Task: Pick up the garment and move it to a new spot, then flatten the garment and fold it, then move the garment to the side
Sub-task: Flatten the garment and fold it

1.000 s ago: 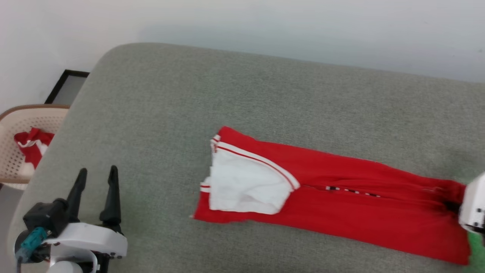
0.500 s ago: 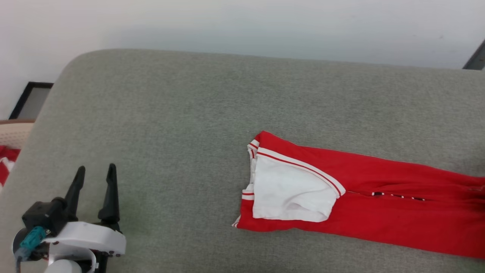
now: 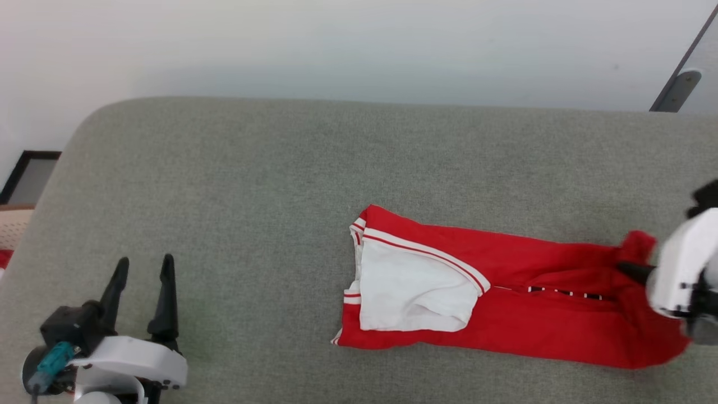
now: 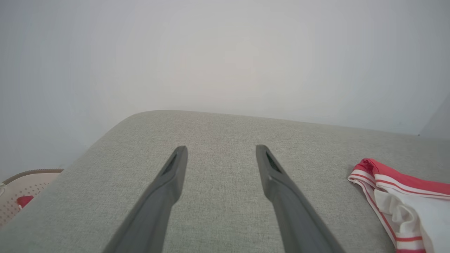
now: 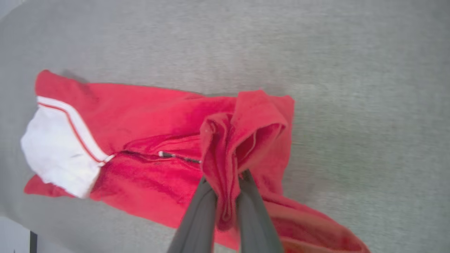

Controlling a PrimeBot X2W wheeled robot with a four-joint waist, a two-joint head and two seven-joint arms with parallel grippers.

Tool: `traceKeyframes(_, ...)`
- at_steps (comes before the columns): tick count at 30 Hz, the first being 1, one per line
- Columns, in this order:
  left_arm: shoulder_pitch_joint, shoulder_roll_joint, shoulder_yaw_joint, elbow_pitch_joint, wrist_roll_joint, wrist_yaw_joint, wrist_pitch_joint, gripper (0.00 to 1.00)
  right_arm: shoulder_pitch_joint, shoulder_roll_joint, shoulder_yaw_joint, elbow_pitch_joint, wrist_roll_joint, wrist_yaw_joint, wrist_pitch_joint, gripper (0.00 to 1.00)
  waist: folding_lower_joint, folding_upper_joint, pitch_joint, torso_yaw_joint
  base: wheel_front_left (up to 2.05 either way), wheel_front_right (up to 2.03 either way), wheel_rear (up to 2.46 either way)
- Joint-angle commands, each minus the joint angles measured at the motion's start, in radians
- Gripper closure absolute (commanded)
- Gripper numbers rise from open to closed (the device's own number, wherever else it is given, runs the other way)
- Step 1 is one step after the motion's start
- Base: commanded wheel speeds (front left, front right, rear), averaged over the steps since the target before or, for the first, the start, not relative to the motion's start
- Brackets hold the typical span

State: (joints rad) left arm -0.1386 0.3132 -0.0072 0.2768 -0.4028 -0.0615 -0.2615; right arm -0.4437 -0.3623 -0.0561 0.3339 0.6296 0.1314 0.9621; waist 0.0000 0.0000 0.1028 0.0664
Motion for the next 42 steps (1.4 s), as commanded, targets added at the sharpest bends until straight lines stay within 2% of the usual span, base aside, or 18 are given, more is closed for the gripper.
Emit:
traceKeyframes(1,0.004,-0.007,0.0,0.005,0.012,-0.004,-0.004,0.0,0.016,0.023,0.017,-0.032,0.015,-0.002,0.009,1.0,0.0,0.0,-0.014,0.003,0.0,0.0,0.0)
traceKeyframes(8,-0.022,-0.026,-0.024,0.032,0.034,-0.016,-0.004,0.0,0.0,0.161,0.117,-0.138,0.028,-0.002,0.022,1.0,0.0,0.0,-0.032,0.036,0.0,0.0,0.0)
traceKeyframes(14,-0.06,-0.046,-0.056,0.065,0.052,-0.027,-0.004,0.0,-0.053,0.262,0.211,-0.082,0.003,-0.002,-0.023,1.0,0.0,0.0,-0.035,0.081,0.0,0.0,0.0)
traceKeyframes(22,-0.122,-0.075,-0.094,0.108,0.074,-0.044,-0.004,0.0,-0.144,0.304,0.303,0.089,-0.034,-0.002,-0.142,1.0,0.0,0.0,-0.02,0.152,0.0,0.0,0.0)
traceKeyframes(29,-0.153,-0.094,-0.091,0.134,0.078,-0.055,-0.004,0.0,-0.218,0.311,0.363,0.269,-0.061,-0.002,-0.268,1.0,0.0,0.0,-0.006,0.18,0.0,0.0,0.0)
traceKeyframes(30,-0.154,-0.095,-0.09,0.137,0.08,-0.056,-0.004,0.0,-0.227,0.311,0.378,0.288,-0.064,-0.002,-0.281,0.75,0.0,0.0,-0.005,0.18,0.0,0.0,0.0)
traceKeyframes(31,-0.156,-0.094,-0.087,0.14,0.081,-0.058,-0.004,0.0,-0.229,0.311,0.379,0.31,-0.048,-0.002,-0.292,0.54,0.0,0.0,-0.004,0.179,0.0,0.0,0.0)
traceKeyframes(32,-0.156,-0.095,-0.084,0.142,0.08,-0.059,-0.004,0.0,-0.234,0.311,0.392,0.323,-0.03,-0.002,-0.298,0.0,0.0,0.0,-0.004,0.178,0.0,0.0,0.0)
traceKeyframes(36,-0.144,-0.089,-0.063,0.145,0.082,-0.063,-0.004,0.0,-0.258,0.311,0.44,0.342,0.021,-0.002,-0.311,0.0,0.0,0.0,-0.008,0.16,0.0,0.0,0.0)
traceKeyframes(42,-0.121,-0.078,-0.035,0.14,0.092,-0.065,-0.004,0.0,-0.259,0.275,0.481,0.273,0.078,-0.002,-0.344,0.0,0.0,0.0,-0.022,0.113,0.0,0.0,0.0)
